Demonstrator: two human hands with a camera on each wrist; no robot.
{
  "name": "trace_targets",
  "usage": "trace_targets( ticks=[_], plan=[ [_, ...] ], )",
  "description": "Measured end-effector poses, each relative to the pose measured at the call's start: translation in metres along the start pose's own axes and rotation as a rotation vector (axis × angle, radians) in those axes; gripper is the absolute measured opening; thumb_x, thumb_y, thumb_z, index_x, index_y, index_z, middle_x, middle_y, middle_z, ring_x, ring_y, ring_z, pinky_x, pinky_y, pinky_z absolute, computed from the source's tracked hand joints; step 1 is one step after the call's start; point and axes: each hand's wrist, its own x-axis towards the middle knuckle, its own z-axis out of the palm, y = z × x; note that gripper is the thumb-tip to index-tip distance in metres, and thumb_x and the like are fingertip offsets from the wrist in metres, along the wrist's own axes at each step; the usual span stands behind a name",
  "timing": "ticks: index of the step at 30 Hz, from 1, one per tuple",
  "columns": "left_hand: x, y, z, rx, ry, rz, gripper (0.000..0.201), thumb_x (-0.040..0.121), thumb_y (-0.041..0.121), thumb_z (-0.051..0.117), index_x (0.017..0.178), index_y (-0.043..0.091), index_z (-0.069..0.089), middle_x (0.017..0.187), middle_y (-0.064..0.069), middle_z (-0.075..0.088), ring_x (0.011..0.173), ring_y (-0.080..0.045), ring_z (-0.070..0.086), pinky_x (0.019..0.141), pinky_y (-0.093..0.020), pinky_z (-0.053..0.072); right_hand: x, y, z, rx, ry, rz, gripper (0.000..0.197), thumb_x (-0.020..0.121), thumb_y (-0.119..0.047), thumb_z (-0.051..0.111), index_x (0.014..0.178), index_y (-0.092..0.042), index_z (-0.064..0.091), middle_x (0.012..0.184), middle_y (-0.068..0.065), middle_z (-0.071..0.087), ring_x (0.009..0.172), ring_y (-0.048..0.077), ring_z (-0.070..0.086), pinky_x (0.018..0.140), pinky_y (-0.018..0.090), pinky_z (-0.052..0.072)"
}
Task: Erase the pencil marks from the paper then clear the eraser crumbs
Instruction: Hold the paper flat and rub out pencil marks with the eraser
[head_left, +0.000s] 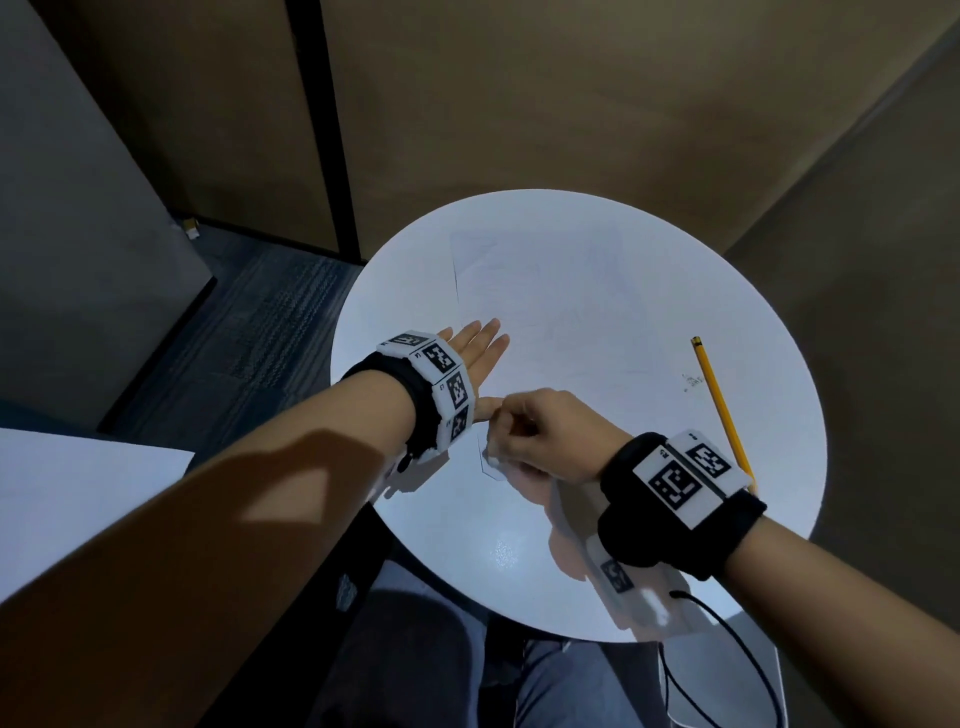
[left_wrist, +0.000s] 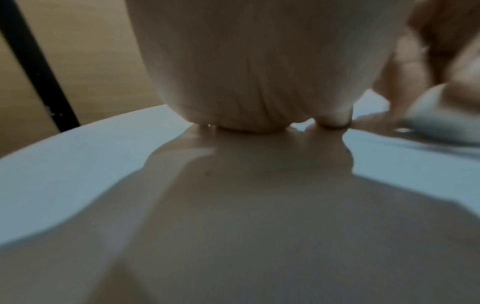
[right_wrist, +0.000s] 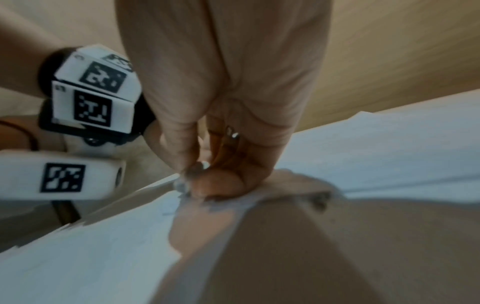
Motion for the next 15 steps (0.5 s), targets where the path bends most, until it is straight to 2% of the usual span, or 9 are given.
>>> trace_targets(
  ticks=[1, 3, 4, 6, 7, 9, 11, 13, 15],
  plan=[
    [0.002, 0.0005, 0.0008, -0.005, 0.003, -0.01, 0.077, 0.098, 0.052, 0.029, 0.149, 0.014, -0.014, 0.157, -0.005, -0.021, 0.145, -0.021, -0.014, 0.115, -0.035, -0.007, 0.0031, 0.0011, 0.0001, 0.006, 0.06, 0.017, 0.012, 0.085, -0.012, 0.061, 0.073, -0.015, 0.059, 0.071, -0.005, 0.063, 0.058, -0.001, 0.051, 0.055, 0.008, 0.037],
    [0.0048, 0.0006, 0.0031, -0.003, 0.018, -0.021, 0.077, 0.098, 0.051, 0.029, 0.149, 0.015, -0.015, 0.157, -0.005, -0.021, 0.145, -0.021, -0.014, 0.115, -0.035, -0.007, 0.0054, 0.0016, 0.0019, -0.008, 0.103, 0.021, 0.011, 0.086, -0.015, 0.061, 0.076, -0.014, 0.056, 0.076, -0.002, 0.062, 0.065, 0.005, 0.052, 0.056, 0.008, 0.036],
    [0.005, 0.0005, 0.0034, -0.004, 0.019, -0.017, 0.077, 0.098, 0.052, 0.029, 0.149, 0.015, -0.015, 0.156, -0.005, -0.022, 0.145, -0.021, -0.014, 0.115, -0.035, -0.007, 0.0052, 0.0021, 0.0025, -0.014, 0.074, 0.011, 0.014, 0.085, -0.014, 0.061, 0.073, -0.017, 0.055, 0.076, -0.002, 0.061, 0.067, 0.007, 0.052, 0.057, 0.008, 0.036],
    [0.0042, 0.0002, 0.0021, -0.001, 0.008, -0.01, 0.078, 0.097, 0.054, 0.029, 0.149, 0.016, -0.015, 0.156, -0.005, -0.022, 0.145, -0.022, -0.014, 0.115, -0.036, -0.007, 0.0012, 0.0005, 0.0003, -0.011, -0.028, -0.013, 0.03, 0.084, -0.01, 0.061, 0.063, -0.029, 0.054, 0.069, -0.007, 0.061, 0.064, 0.002, 0.054, 0.059, 0.009, 0.038],
    [0.0045, -0.0006, 0.0003, 0.014, 0.004, -0.003, 0.078, 0.097, 0.055, 0.028, 0.149, 0.017, -0.016, 0.156, -0.006, -0.022, 0.145, -0.022, -0.014, 0.115, -0.037, -0.007, -0.0001, 0.0002, -0.0019, 0.005, -0.045, -0.013, 0.032, 0.084, -0.01, 0.061, 0.061, -0.031, 0.054, 0.066, -0.01, 0.06, 0.061, -0.001, 0.054, 0.06, 0.011, 0.039],
    [0.0051, -0.0016, -0.0036, 0.046, -0.001, 0.017, 0.077, 0.096, 0.056, 0.026, 0.149, 0.018, -0.016, 0.156, -0.005, -0.023, 0.145, -0.022, -0.015, 0.116, -0.039, -0.006, 0.0034, 0.0045, -0.0049, 0.019, 0.047, 0.012, 0.017, 0.084, -0.012, 0.062, 0.07, -0.02, 0.058, 0.068, -0.009, 0.06, 0.062, -0.001, 0.052, 0.059, 0.014, 0.038],
    [0.0046, -0.001, -0.0056, 0.051, -0.006, 0.018, 0.077, 0.096, 0.057, 0.025, 0.149, 0.019, -0.016, 0.156, -0.004, -0.023, 0.145, -0.021, -0.015, 0.116, -0.039, -0.006, 0.0073, 0.0072, -0.0055, 0.012, 0.162, 0.016, 0.009, 0.085, -0.015, 0.062, 0.078, -0.012, 0.057, 0.077, -0.002, 0.062, 0.07, 0.007, 0.051, 0.057, 0.01, 0.036],
    [0.0035, 0.0003, -0.0056, 0.038, -0.003, 0.018, 0.076, 0.096, 0.057, 0.024, 0.149, 0.02, -0.015, 0.156, -0.003, -0.023, 0.145, -0.02, -0.015, 0.116, -0.039, -0.007, 0.0055, 0.0077, -0.0034, -0.018, 0.147, -0.001, 0.014, 0.085, -0.015, 0.061, 0.074, -0.014, 0.053, 0.076, -0.001, 0.061, 0.07, 0.009, 0.051, 0.056, 0.007, 0.036],
    [0.0025, 0.0007, -0.0062, 0.032, -0.003, 0.025, 0.072, 0.098, 0.055, 0.022, 0.149, 0.021, -0.015, 0.156, -0.002, -0.023, 0.145, -0.019, -0.016, 0.115, -0.038, -0.008, -0.0009, 0.0071, -0.0035, -0.061, 0.062, -0.024, 0.028, 0.085, -0.013, 0.061, 0.064, -0.023, 0.046, 0.065, -0.009, 0.054, 0.06, 0.0, 0.049, 0.054, 0.006, 0.035]
  ],
)
